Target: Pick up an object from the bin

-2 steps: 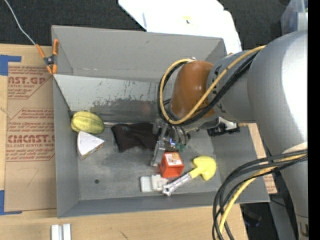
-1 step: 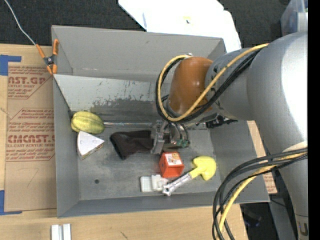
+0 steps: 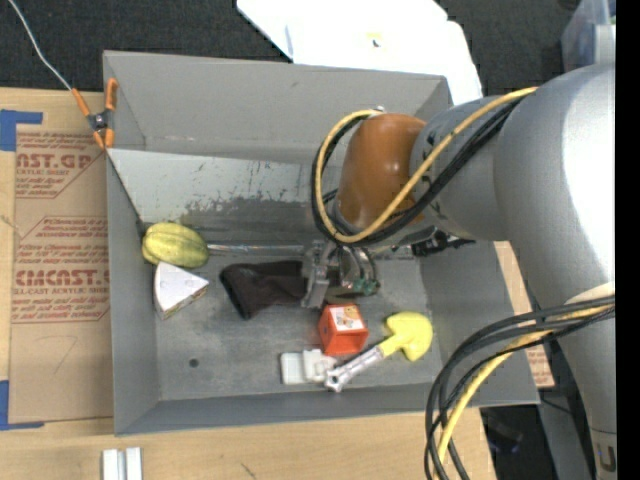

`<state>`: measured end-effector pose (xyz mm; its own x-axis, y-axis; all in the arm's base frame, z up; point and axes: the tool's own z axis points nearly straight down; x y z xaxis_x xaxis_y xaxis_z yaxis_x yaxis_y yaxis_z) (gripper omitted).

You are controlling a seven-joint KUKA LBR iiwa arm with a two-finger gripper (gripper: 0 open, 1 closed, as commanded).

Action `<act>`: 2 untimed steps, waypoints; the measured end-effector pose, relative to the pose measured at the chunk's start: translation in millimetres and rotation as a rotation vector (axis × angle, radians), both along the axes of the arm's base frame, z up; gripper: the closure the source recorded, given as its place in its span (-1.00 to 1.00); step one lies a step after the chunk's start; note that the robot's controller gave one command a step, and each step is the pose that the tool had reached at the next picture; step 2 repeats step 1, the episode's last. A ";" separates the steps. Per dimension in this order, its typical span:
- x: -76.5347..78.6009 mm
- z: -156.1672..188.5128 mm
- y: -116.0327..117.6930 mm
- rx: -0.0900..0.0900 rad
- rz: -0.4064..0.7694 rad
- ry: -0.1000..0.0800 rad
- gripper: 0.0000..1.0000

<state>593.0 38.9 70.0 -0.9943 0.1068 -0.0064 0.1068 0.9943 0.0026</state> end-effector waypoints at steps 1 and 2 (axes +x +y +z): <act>-0.6 2.4 0.0 0.000 0.000 0.001 1.00; -0.6 2.4 0.0 0.000 0.000 0.001 1.00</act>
Offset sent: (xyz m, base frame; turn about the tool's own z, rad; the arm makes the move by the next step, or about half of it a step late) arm 0.0000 0.0003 0.0327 0.0000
